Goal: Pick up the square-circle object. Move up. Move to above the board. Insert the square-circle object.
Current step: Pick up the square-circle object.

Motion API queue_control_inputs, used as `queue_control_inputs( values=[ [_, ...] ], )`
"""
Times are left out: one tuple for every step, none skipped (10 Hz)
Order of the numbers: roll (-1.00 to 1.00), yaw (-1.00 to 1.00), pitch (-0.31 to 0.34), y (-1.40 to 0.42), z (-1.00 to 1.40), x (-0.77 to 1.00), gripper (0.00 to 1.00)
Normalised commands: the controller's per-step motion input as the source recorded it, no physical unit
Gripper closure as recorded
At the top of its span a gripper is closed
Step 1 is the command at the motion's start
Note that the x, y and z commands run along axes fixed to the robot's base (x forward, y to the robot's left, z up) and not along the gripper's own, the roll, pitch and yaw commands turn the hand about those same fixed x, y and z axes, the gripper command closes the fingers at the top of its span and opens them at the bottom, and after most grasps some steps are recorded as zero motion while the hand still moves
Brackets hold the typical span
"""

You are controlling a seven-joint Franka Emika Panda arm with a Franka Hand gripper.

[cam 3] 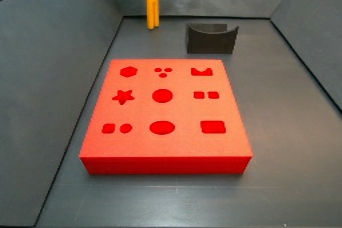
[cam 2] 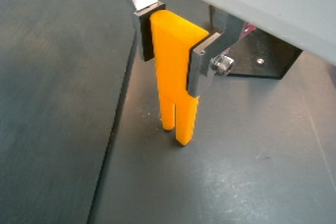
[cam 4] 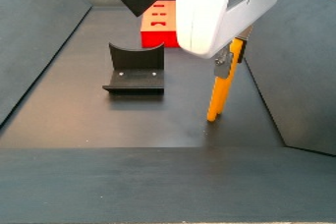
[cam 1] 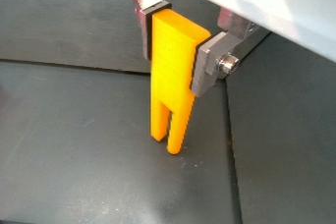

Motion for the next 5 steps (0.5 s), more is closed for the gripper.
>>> queue_control_inputs(
  values=[
    [0.00, 0.00, 0.000, 0.00, 0.00, 0.00, 1.00],
    [0.00, 0.00, 0.000, 0.00, 0.00, 0.00, 1.00],
    [0.00, 0.00, 0.000, 0.00, 0.00, 0.00, 1.00],
    [0.00, 0.00, 0.000, 0.00, 0.00, 0.00, 1.00],
    [0.00, 0.00, 0.000, 0.00, 0.00, 0.00, 1.00]
  ],
)
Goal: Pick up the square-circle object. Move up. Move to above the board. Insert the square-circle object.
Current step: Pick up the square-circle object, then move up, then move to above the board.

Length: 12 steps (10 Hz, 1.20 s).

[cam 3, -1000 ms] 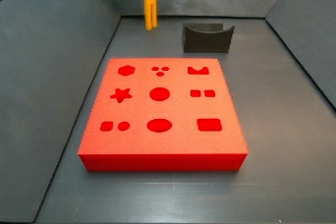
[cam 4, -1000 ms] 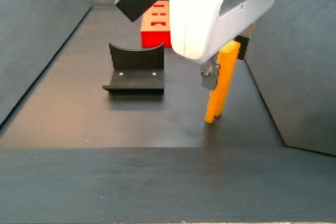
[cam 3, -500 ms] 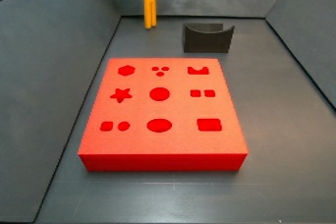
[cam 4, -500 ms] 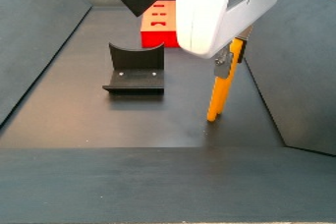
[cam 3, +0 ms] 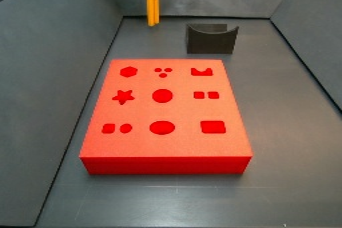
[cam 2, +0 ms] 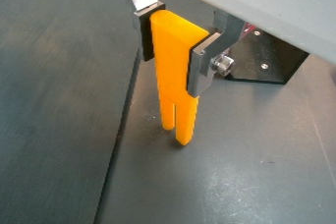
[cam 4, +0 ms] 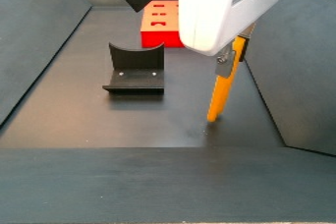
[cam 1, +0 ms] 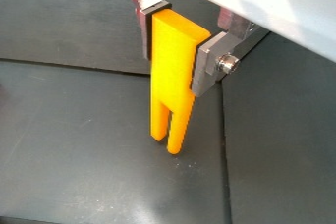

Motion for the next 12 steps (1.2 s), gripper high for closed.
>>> queue_control_inputs(
  values=[
    [0.00, 0.00, 0.000, 0.00, 0.00, 0.00, 1.00],
    [0.00, 0.00, 0.000, 0.00, 0.83, 0.00, 1.00],
    [0.01, -0.04, -0.013, -0.04, 0.86, 0.05, 1.00],
    [0.01, -0.03, 0.011, -0.03, 0.78, 0.03, 1.00],
    [0.02, -0.03, 0.042, -0.01, 0.58, 0.02, 1.00],
    [0.02, -0.02, 0.065, 0.00, 0.41, 0.02, 1.00],
    [0.03, -0.01, 0.091, 0.01, 0.17, 0.02, 1.00],
    [-0.12, -0.36, -0.060, 0.20, 1.00, 0.06, 1.00],
    [-0.13, -0.34, -0.048, 0.20, 1.00, 0.06, 1.00],
    [-0.13, -0.23, -0.022, 0.17, 1.00, 0.03, 1.00],
    [-0.13, -0.16, -0.005, 0.15, 1.00, 0.04, 1.00],
    [-0.12, -0.12, 0.011, 0.14, 1.00, 0.04, 1.00]
  ],
)
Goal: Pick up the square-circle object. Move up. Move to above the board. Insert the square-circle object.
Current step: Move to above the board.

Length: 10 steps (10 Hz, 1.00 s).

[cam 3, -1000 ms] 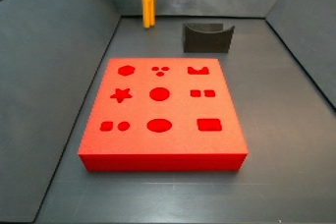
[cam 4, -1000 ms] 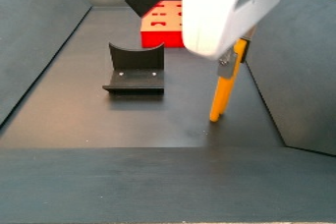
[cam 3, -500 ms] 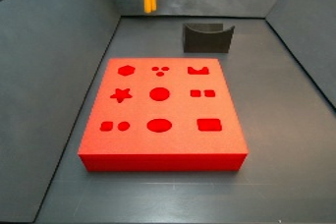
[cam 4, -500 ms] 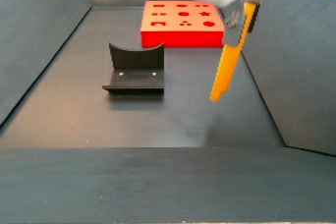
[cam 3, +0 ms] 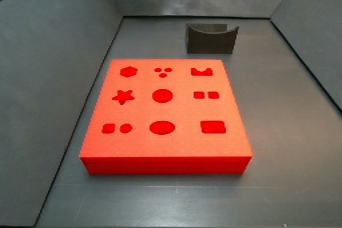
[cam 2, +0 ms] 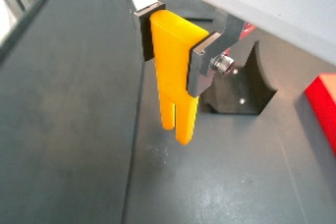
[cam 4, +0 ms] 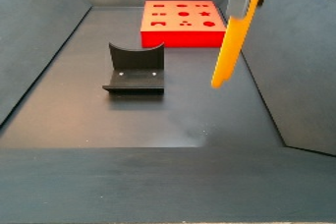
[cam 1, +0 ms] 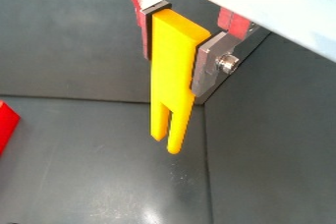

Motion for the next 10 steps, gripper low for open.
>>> queue_control_inputs(
  values=[
    [-0.11, -0.07, 0.040, 0.13, 1.00, 0.04, 1.00],
    [-0.10, -0.05, 0.055, 0.10, 0.83, 0.03, 1.00],
    [-0.09, -0.04, 0.063, 0.08, 0.65, 0.02, 1.00],
    [-0.08, -0.04, 0.064, 0.07, 0.53, 0.02, 1.00],
    [-0.07, -0.04, 0.067, 0.04, 0.24, 0.01, 1.00],
    [0.05, -1.00, 0.079, -1.00, 0.05, 0.10, 1.00],
    [0.06, -1.00, 0.075, -1.00, 0.05, 0.10, 1.00],
    [0.07, -1.00, 0.064, -1.00, 0.05, 0.09, 1.00],
    [0.06, -1.00, 0.060, -1.00, 0.05, 0.09, 1.00],
    [0.06, -1.00, 0.066, -1.00, 0.05, 0.09, 1.00]
  ],
)
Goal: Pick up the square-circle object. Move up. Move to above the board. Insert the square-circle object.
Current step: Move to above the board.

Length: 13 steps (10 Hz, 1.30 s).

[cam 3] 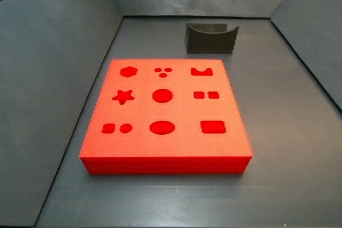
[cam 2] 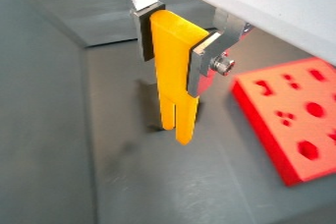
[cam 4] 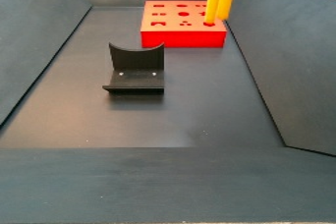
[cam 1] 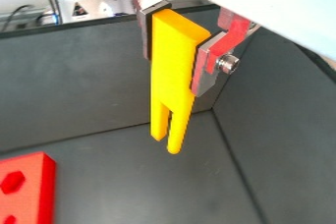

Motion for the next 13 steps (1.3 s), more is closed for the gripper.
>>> queue_control_inputs(
  values=[
    [0.05, -1.00, 0.071, -1.00, 0.05, 0.09, 1.00],
    [0.05, -1.00, 0.072, -1.00, 0.06, 0.09, 1.00],
    [0.04, -1.00, 0.073, -1.00, 0.06, 0.09, 1.00],
    [0.03, -1.00, 0.083, -1.00, 0.06, 0.09, 1.00],
    [0.01, -1.00, 0.102, -1.00, 0.06, 0.09, 1.00],
    [-0.02, -0.66, 0.110, -1.00, 0.07, 0.09, 1.00],
    [-0.04, -0.50, 0.116, -1.00, 0.07, 0.09, 1.00],
    [-0.04, -0.25, 0.131, -1.00, 0.08, 0.10, 1.00],
    [-0.05, -0.13, 0.141, -1.00, 0.08, 0.11, 1.00],
    [-0.02, -0.05, 0.149, -1.00, 0.08, 0.13, 1.00],
    [-0.01, -0.03, 0.152, -1.00, 0.08, 0.14, 1.00],
    [-0.01, -0.01, 0.148, -1.00, 0.09, 0.17, 1.00],
    [0.00, 0.00, 0.145, -1.00, 0.09, 0.18, 1.00]
  ],
)
